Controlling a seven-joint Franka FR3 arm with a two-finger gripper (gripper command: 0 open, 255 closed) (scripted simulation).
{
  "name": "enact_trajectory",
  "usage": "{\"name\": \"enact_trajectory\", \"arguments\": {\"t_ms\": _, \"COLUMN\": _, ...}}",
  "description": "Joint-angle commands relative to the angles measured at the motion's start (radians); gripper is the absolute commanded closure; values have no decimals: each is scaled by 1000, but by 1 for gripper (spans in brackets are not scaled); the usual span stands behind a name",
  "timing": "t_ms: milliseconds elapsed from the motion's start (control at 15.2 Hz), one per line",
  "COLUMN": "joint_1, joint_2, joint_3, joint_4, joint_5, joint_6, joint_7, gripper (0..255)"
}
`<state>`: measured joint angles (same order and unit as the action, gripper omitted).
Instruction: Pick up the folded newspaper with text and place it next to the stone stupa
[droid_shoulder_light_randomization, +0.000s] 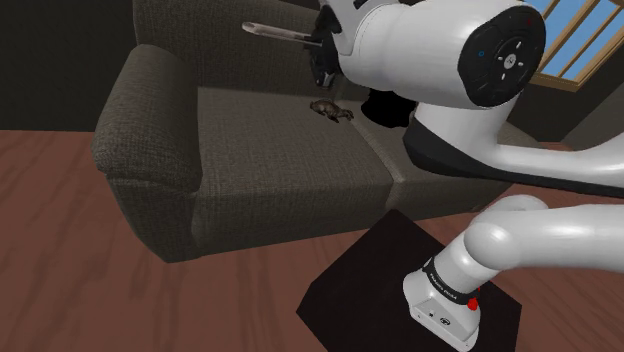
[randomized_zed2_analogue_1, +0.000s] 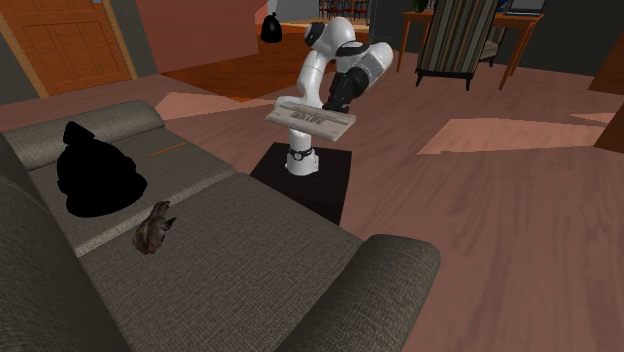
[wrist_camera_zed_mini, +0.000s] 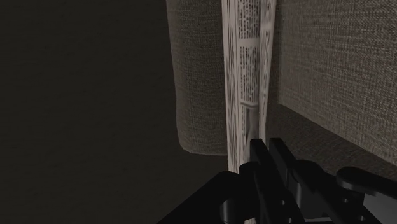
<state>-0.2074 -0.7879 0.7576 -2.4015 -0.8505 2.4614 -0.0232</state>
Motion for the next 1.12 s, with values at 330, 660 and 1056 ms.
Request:
{"name": "enact_trajectory", "arguments": {"t_ms": 330, "joint_1": 70, "joint_2": -102, "joint_3": -184, "joint_4": -135, "joint_5": -26, "joint_6": 92, "joint_7": -84, "gripper": 255}}
{"name": "enact_trajectory", "arguments": {"t_ms": 660, "joint_1": 95, "joint_2": -194, "joint_3": -353, "joint_4": -255, "joint_5": -76, "joint_6": 190, "joint_7": -163, "gripper": 255}}
{"name": "enact_trajectory", "arguments": {"t_ms": 1056, "joint_1": 84, "joint_2": -279, "joint_3": -565, "joint_4": -360, "joint_5": -156, "joint_6": 305, "joint_7": -277, "gripper": 255}}
